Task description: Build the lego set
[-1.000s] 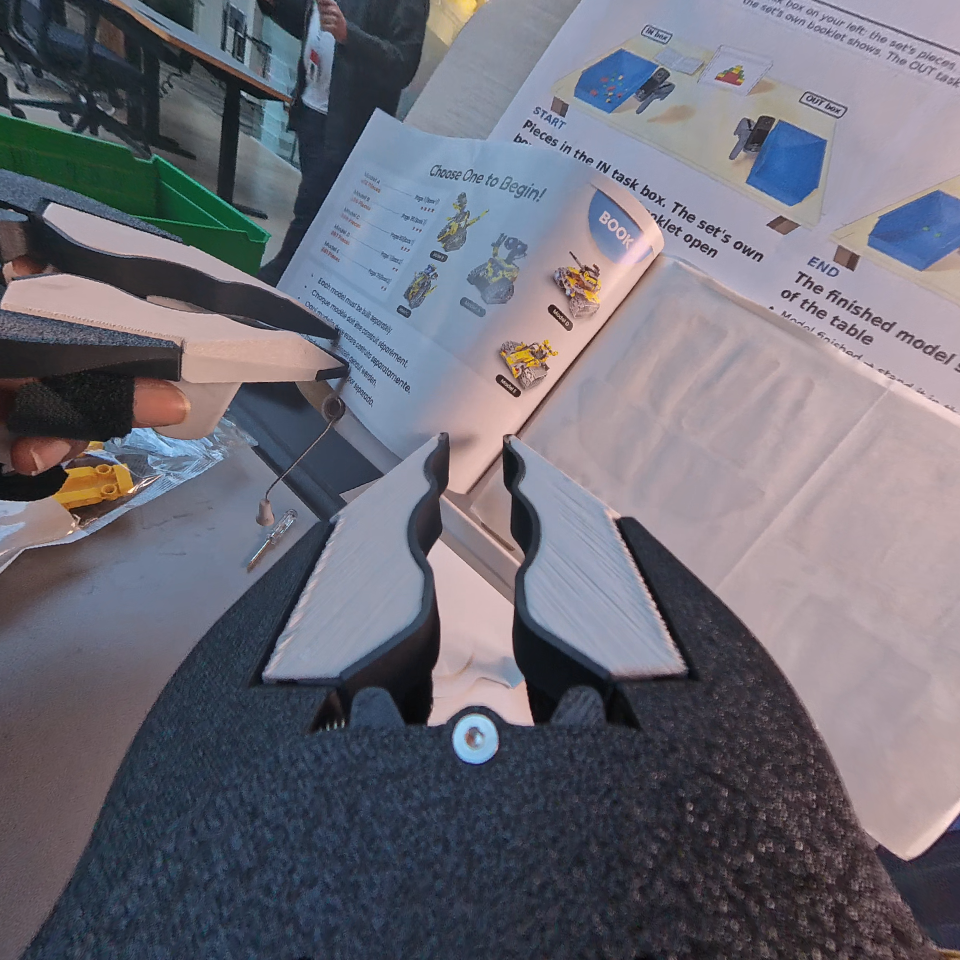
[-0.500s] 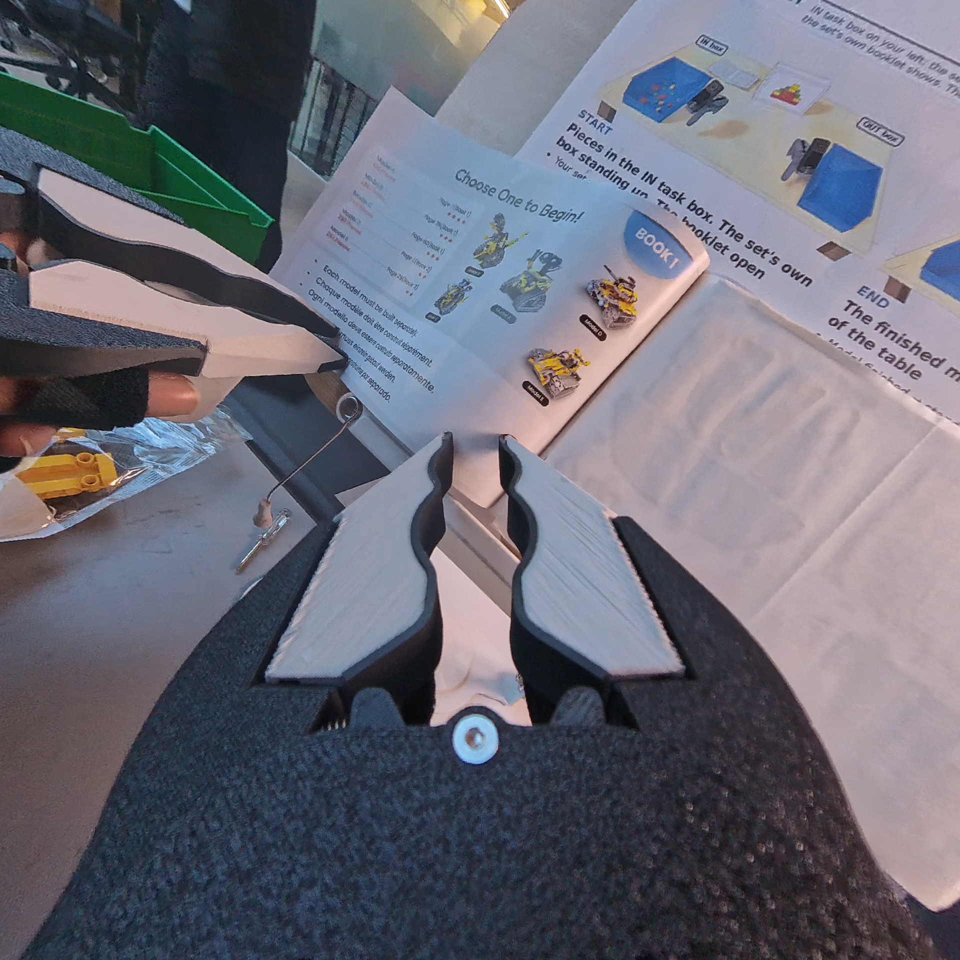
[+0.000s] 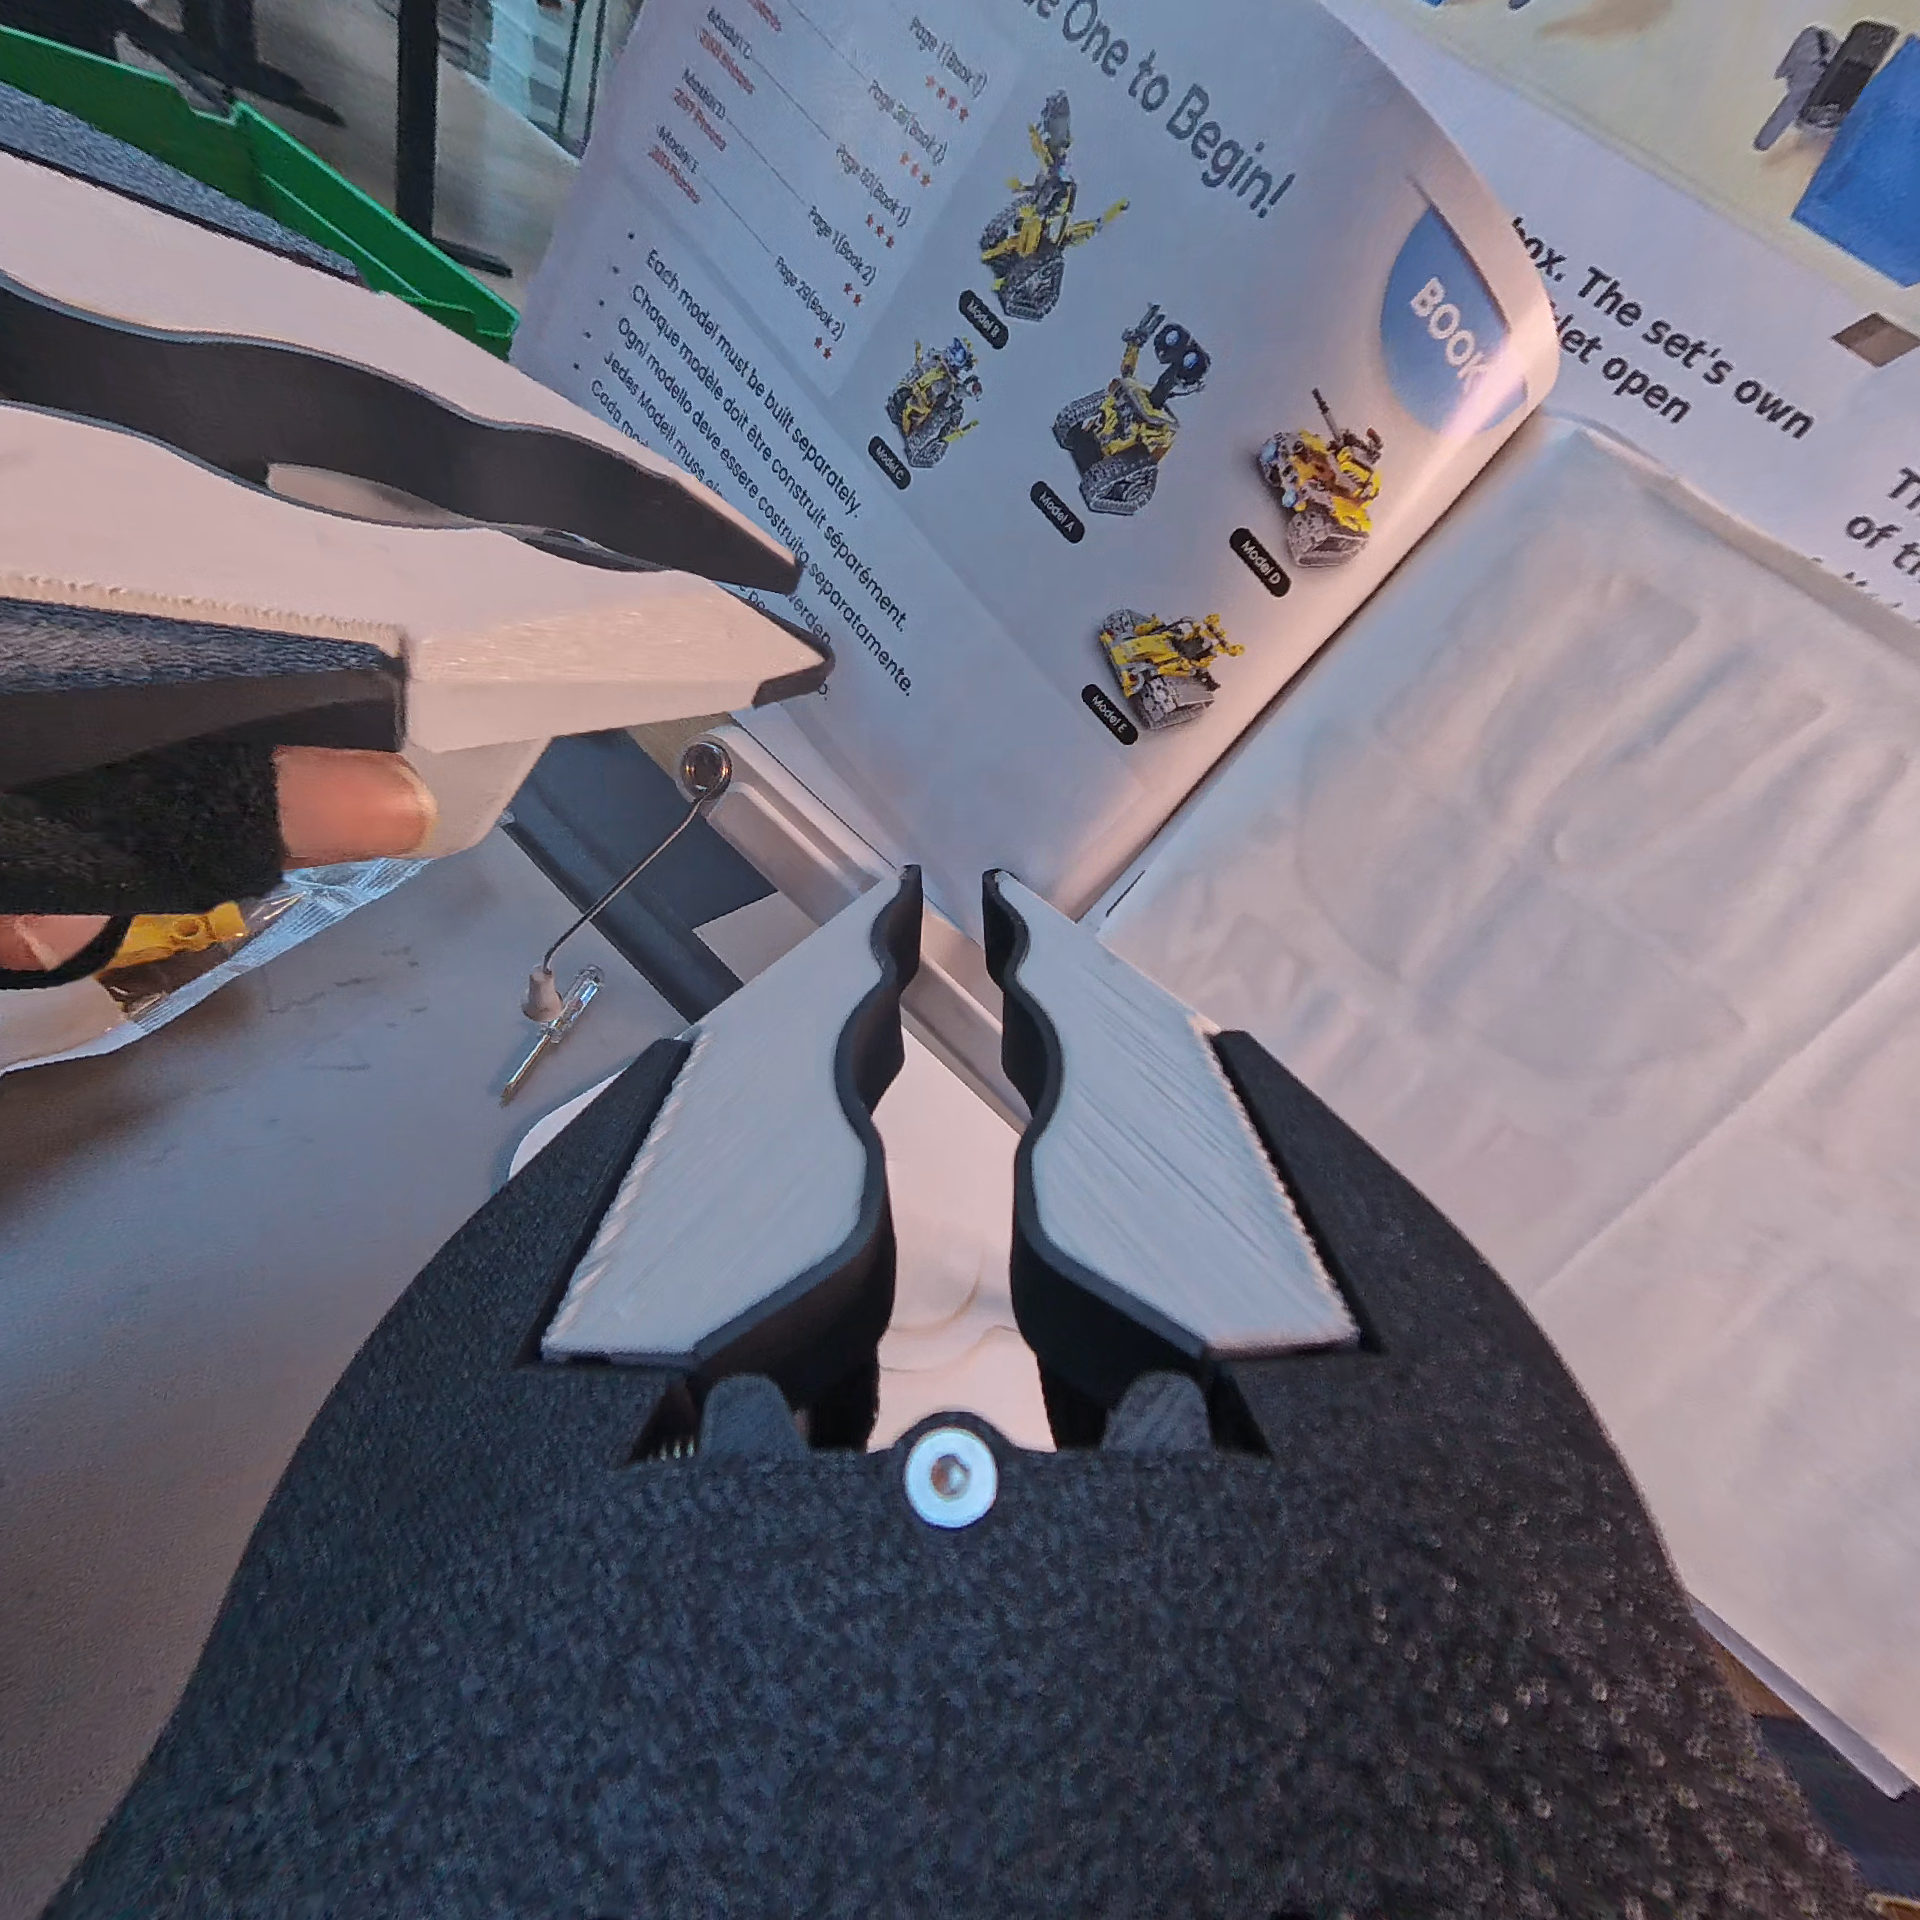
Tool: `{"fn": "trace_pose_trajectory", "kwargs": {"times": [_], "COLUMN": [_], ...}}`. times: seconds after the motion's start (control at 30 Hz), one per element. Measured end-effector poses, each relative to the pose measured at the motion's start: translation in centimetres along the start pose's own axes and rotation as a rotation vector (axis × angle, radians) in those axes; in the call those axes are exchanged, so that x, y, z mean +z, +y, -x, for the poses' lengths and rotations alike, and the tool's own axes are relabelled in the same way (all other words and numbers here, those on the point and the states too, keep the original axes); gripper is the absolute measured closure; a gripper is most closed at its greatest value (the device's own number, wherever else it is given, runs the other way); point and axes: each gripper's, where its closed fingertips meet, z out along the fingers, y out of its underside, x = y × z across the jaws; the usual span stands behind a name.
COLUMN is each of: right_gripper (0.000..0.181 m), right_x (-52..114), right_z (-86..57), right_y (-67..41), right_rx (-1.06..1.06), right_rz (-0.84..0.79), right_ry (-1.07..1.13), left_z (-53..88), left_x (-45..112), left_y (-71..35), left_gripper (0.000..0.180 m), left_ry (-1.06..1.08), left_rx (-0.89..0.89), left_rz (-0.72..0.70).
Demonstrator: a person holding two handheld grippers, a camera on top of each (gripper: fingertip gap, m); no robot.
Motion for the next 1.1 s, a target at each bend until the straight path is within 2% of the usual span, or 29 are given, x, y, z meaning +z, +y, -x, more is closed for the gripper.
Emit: {"fn": "trace_pose_trajectory", "kwargs": {"times": [0.1, 0.27, 0.57, 0.7, 0.73, 1.1], "right_gripper": [0.171, 0.170, 0.169, 0.165, 0.170, 0.181], "right_x": [-0.1, -0.6, -1.4, -0.3, -0.2, 0.1], "right_z": [0.1, 0.1, -2.6, -2.6, -2.4, -2.2], "right_y": [0.0, -0.2, -1.8, -1.2, -1.2, -0.4], "right_rx": [-0.003, -0.020, -0.017, -0.160, -0.176, -0.129], "right_rz": [-0.003, -0.027, -0.106, -0.026, -0.019, 0.098], "right_ry": [-0.006, -0.033, 0.048, 0.065, 0.054, -0.043], "left_z": [0.5, 1.1, 1.1, 1.0, 1.0, 1.3], "left_x": [1.0, 1.5, 1.0, 0.8, 0.8, 0.4], "left_y": [1.2, 1.4, 2.2, 2.5, 2.5, 2.9], "left_gripper": [0.164, 0.180, 0.180, 0.180, 0.180, 0.180], "left_ry": [-0.027, -0.082, -0.092, -0.092, -0.091, -0.077], "left_rx": [0.000, -0.009, 0.052, 0.067, 0.064, 0.044], "left_rz": [0.039, 0.031, 0.116, 0.126, 0.126, 0.133]}}
